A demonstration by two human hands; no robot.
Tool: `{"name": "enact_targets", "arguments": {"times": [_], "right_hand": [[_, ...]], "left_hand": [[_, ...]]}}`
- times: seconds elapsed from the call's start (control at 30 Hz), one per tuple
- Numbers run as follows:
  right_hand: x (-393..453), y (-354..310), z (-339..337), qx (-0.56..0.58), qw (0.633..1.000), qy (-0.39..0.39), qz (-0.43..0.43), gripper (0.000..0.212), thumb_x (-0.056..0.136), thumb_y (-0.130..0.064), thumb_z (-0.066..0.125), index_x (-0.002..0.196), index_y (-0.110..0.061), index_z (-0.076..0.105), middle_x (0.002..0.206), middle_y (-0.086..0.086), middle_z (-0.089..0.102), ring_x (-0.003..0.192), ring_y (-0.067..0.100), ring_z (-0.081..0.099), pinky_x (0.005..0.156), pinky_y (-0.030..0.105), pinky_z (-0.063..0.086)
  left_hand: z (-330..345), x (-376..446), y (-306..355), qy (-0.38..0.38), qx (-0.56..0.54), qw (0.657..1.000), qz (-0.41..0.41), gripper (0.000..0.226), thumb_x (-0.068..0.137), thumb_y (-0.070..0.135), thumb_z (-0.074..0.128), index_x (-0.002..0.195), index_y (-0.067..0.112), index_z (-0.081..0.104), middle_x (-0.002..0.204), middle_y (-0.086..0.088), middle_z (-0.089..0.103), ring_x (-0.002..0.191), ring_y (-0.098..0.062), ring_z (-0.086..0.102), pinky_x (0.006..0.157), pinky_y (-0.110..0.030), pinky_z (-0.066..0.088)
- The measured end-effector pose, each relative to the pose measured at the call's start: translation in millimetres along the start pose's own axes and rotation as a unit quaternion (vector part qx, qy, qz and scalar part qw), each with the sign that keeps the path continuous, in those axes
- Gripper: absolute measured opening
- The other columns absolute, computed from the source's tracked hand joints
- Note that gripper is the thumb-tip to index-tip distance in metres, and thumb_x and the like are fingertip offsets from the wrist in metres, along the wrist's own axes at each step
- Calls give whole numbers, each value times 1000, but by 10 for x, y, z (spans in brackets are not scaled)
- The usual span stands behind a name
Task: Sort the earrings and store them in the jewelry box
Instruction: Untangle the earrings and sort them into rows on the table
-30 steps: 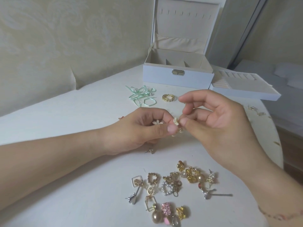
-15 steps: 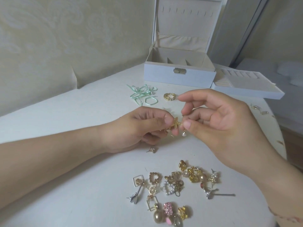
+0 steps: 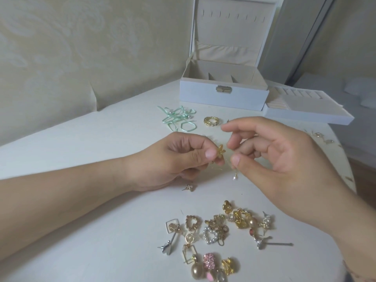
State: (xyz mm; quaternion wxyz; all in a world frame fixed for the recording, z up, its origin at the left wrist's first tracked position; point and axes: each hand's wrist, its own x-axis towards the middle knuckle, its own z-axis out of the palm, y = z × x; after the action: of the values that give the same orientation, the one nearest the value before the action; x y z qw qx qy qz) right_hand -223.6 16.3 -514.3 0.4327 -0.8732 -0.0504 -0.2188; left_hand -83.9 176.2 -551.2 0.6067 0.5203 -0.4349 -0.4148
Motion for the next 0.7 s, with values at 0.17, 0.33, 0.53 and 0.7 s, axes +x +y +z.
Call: {"name": "enact_targets", "arguments": {"times": [0.17, 0.33, 0.53, 0.7], "right_hand": [[11, 13, 57, 56, 997, -29, 45, 20, 86, -12, 70, 97, -28, 74, 83, -4, 72, 72, 15, 70, 72, 24, 56], [19, -13, 11, 83, 994, -17, 71, 19, 76, -9, 76, 79, -27, 77, 71, -4, 74, 67, 15, 70, 71, 30, 58], [7, 15, 8, 8, 999, 18, 39, 23, 72, -9, 79, 80, -31, 77, 77, -9, 75, 73, 10, 71, 75, 25, 56], [-6, 38, -2, -78, 996, 10, -33, 22, 74, -7, 80, 79, -29, 77, 73, -12, 72, 70, 9, 69, 68, 21, 53]], "left_hand": [[-27, -2, -38, -19, 16, 1000, 12, 28, 77, 41, 77, 80, 14, 69, 61, -1, 30, 49, -5, 26, 47, -15, 25], [1, -11, -44, 41, 79, 995, 48, 32, 77, 50, 74, 80, 18, 73, 56, 6, 33, 51, -14, 23, 49, -27, 19], [79, -38, -37, 100, 180, 974, 98, 25, 88, 36, 59, 77, 16, 70, 54, 6, 43, 51, -13, 30, 51, -27, 25], [122, -88, -21, 117, 270, 949, 114, 25, 93, 40, 53, 83, 22, 67, 65, -20, 52, 55, -33, 39, 50, -41, 32]]}}
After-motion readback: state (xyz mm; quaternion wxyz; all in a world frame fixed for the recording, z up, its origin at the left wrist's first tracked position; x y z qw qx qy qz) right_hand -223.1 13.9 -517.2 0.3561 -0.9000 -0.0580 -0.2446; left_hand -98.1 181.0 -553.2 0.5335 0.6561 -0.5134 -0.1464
